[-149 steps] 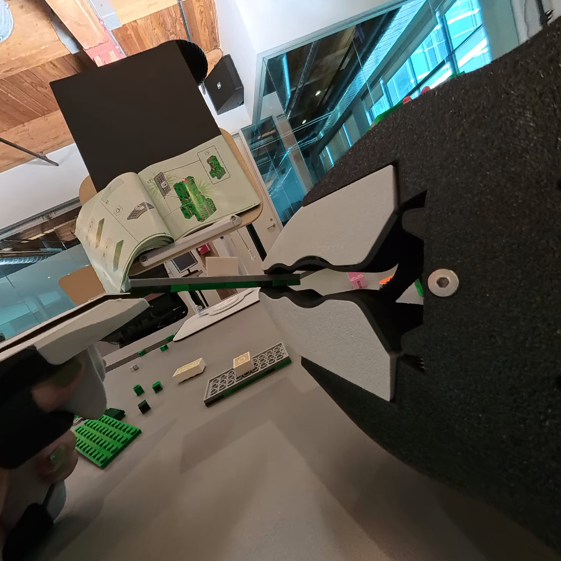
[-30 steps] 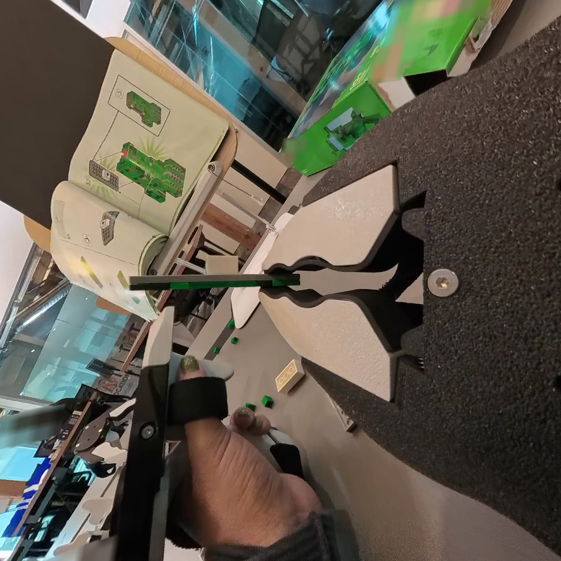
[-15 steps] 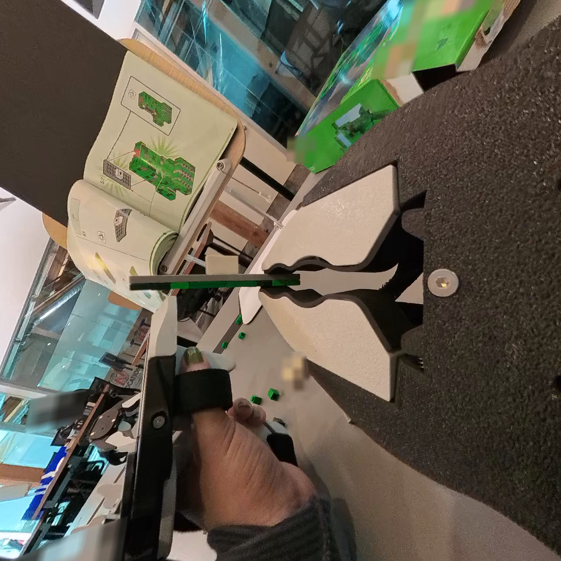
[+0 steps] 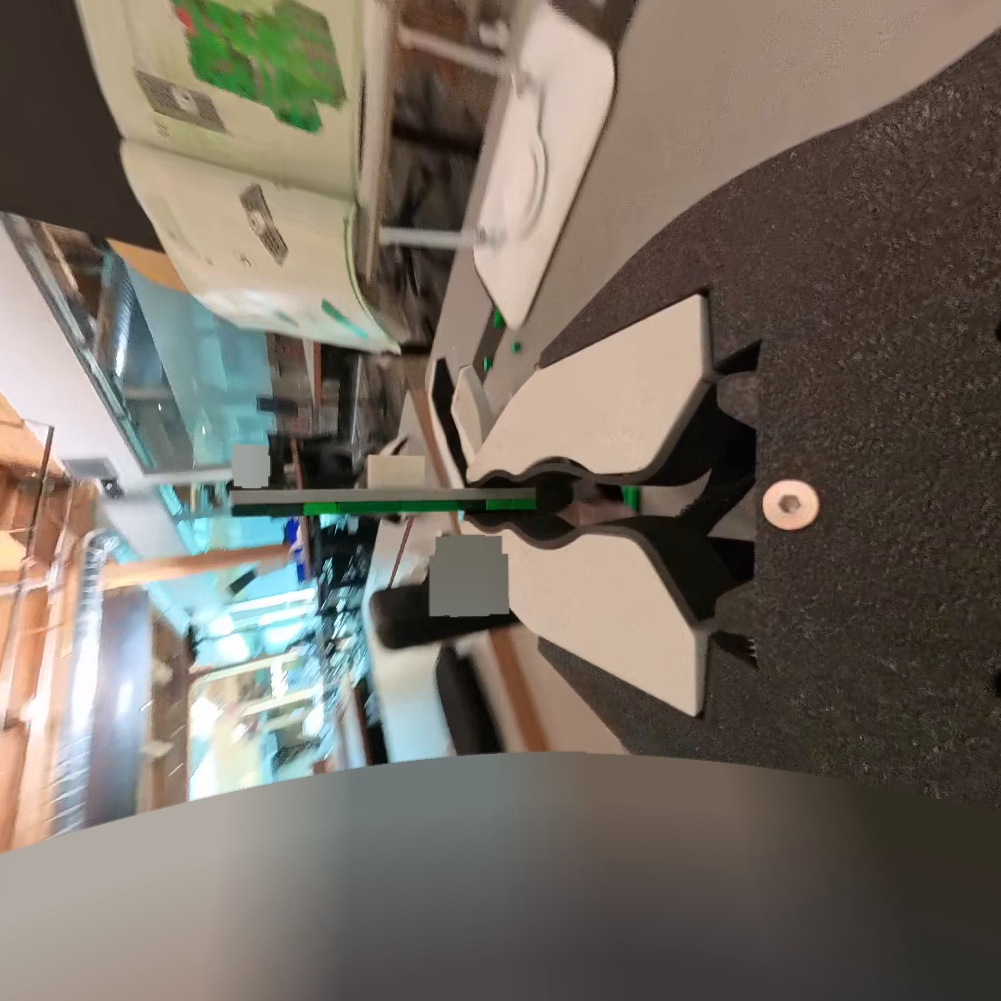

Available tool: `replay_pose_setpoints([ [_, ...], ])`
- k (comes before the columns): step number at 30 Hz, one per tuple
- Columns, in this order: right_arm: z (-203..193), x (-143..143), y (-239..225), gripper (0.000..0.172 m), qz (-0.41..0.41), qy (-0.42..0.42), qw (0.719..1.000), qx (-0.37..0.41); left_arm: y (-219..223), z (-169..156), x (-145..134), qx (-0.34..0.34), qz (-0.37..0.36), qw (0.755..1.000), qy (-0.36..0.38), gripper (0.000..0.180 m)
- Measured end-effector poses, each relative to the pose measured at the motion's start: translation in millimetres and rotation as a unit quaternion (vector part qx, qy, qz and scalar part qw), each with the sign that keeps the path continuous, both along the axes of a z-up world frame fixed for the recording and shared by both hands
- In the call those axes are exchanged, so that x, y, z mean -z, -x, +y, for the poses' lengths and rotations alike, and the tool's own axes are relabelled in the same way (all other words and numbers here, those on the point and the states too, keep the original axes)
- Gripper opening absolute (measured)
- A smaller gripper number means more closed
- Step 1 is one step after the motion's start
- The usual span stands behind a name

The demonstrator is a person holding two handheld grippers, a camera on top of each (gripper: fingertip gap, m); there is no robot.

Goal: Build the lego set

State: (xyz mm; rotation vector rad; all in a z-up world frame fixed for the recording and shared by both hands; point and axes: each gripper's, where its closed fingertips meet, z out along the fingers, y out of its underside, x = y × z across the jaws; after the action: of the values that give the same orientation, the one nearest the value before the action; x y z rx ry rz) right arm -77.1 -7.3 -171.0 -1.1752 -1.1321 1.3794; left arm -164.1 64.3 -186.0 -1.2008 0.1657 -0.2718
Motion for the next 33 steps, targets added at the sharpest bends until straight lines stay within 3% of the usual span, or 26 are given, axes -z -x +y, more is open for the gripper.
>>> replay_pose_setpoints([
  [2, 0.7, -16.9, -17.9, 0.006, 0.015, 0.067, 0.997, -0.039, -30.4, -8.0, -8.3, 0.118, -0.008, 0.993, 0.004, 0.034],
  [5, 5.4, -26.1, -43.8, 0.006, 0.027, 0.089, 0.994, -0.052, -65.4, -27.7, -29.3, 0.273, -0.063, 0.960, -0.011, 0.040],
  [10, 11.8, -22.1, -77.4, 0.006, 0.021, 0.073, 0.996, -0.038, -125.3, -43.2, -38.2, 0.403, -0.081, 0.910, 0.054, 0.052],
  [14, 16.8, -13.0, -90.4, 0.006, 0.005, 0.090, 0.995, -0.040, -154.4, -46.7, -44.4, 0.421, -0.077, 0.901, 0.070, 0.048],
  [19, 29.6, -1.0, -98.9, 0.006, -0.040, 0.072, 0.996, -0.028, -151.2, -45.5, -55.4, 0.385, -0.064, 0.919, 0.053, 0.047],
  [21, 30.0, 10.3, -100.7, 0.006, -0.103, 0.008, 0.995, -0.015, -151.3, -50.4, -63.4, 0.351, 0.000, 0.935, 0.048, 0.047],
  [23, 29.9, 22.7, -102.7, 0.006, -0.182, -0.087, 0.979, 0.001, -156.2, -53.1, -59.9, 0.302, 0.122, 0.943, 0.061, 0.046],
  [26, 30.2, 34.5, -106.0, 0.006, -0.278, -0.227, 0.933, 0.020, -169.3, -57.7, -46.0, 0.253, 0.308, 0.913, 0.091, 0.042],
  [28, 29.2, 39.4, -106.4, 0.006, -0.316, -0.276, 0.907, 0.016, -175.6, -58.2, -37.7, 0.233, 0.382, 0.888, 0.107, 0.036],
  [31, 26.1, 40.6, -106.6, 0.006, -0.337, -0.301, 0.892, 0.005, -181.0, -63.8, -25.3, 0.241, 0.429, 0.860, 0.132, 0.016],
  [33, 26.8, 40.2, -106.7, 0.006, -0.340, -0.314, 0.886, 0.008, -183.3, -65.2, -21.4, 0.250, 0.426, 0.858, 0.139, 0.009],
])
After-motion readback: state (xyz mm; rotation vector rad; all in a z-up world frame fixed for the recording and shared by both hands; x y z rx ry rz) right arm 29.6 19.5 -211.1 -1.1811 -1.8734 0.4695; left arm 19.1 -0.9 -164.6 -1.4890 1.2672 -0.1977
